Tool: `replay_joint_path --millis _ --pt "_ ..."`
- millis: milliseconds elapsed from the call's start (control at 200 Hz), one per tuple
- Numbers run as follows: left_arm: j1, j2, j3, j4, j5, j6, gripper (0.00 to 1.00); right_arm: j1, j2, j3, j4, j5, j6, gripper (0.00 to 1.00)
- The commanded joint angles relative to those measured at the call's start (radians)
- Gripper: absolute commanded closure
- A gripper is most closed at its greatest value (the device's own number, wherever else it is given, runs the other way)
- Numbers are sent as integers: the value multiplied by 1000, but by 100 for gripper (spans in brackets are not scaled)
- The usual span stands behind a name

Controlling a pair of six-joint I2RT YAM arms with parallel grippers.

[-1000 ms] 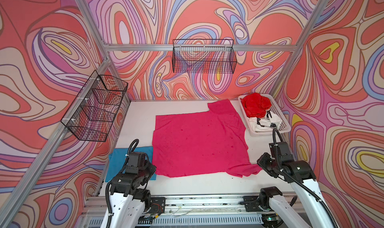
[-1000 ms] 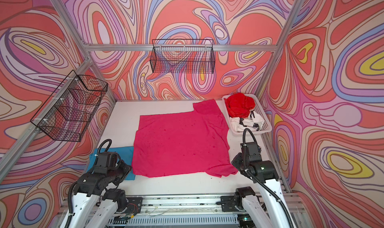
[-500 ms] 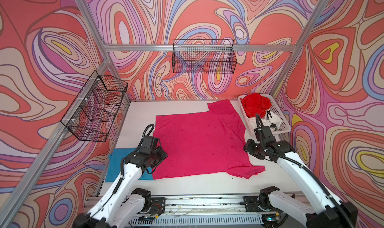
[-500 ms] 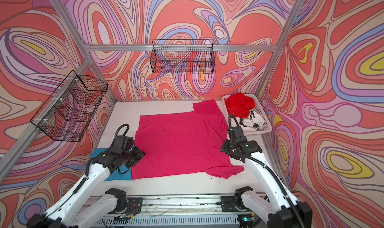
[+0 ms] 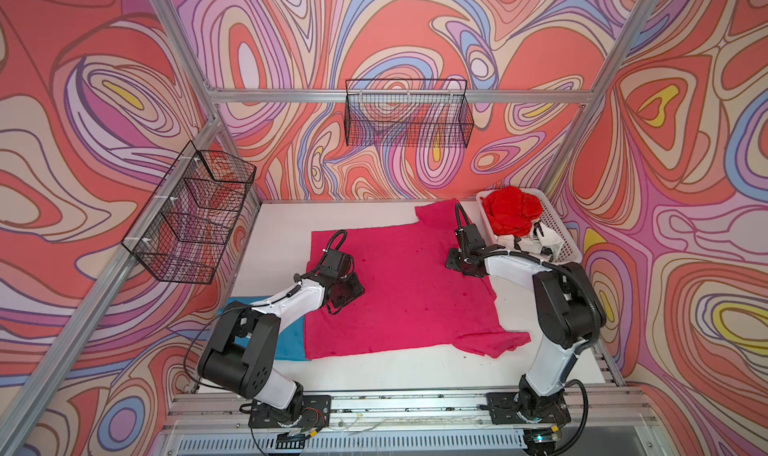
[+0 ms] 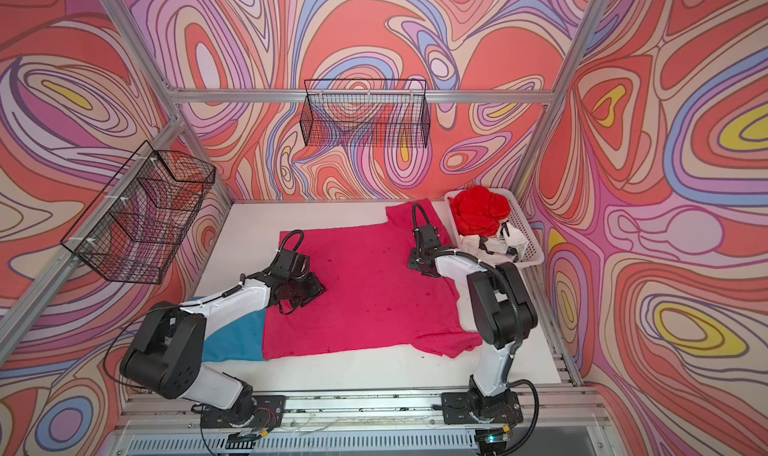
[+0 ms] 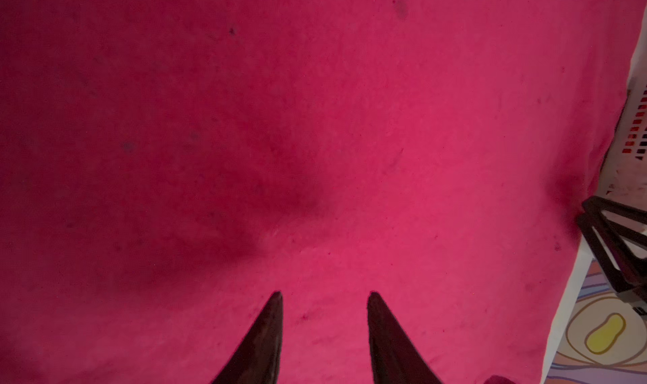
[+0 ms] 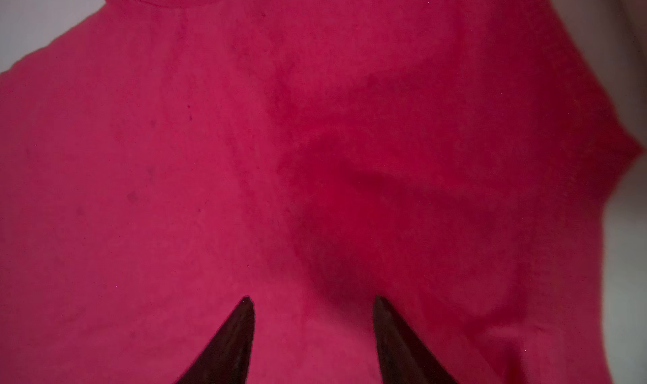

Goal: Fold and stack the t-shirts

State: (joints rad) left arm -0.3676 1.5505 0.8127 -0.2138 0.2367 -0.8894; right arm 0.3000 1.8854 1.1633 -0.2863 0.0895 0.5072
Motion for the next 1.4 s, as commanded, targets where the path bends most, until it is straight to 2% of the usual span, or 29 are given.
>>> replay_joint_path --millis 0,210,381,491,566,686,916,1117,1252,1397 --pt "-7 46 22 7 36 21 58 -45 63 17 -10 14 -29 43" --pt "-52 61 -19 -87 62 7 58 -85 41 -60 -83 -40 -81 43" --pt "-94 2 -105 -118 82 -56 60 -84 18 -135 -143 -142 -123 43" --pt "-104 -45 -87 -152 82 -67 60 -81 -14 -136 -187 -177 -153 43" --pt "-104 -58 -6 -197 51 -40 59 -81 -31 -65 -223 -168 -164 43" --pt "-91 4 196 -264 6 41 55 -81 19 151 -275 -123 -173 41" --pt "-16 240 468 -212 -19 148 54 -97 304 561 -266 -37 -187 35" --pt "59 400 558 -166 -26 181 55 -110 531 852 -321 -28 -205 31" --pt "70 417 514 -200 -38 172 57 -110 589 887 -382 -74 -232 31" --pt "68 344 330 -159 -39 107 61 -83 525 701 -367 -191 -245 32"
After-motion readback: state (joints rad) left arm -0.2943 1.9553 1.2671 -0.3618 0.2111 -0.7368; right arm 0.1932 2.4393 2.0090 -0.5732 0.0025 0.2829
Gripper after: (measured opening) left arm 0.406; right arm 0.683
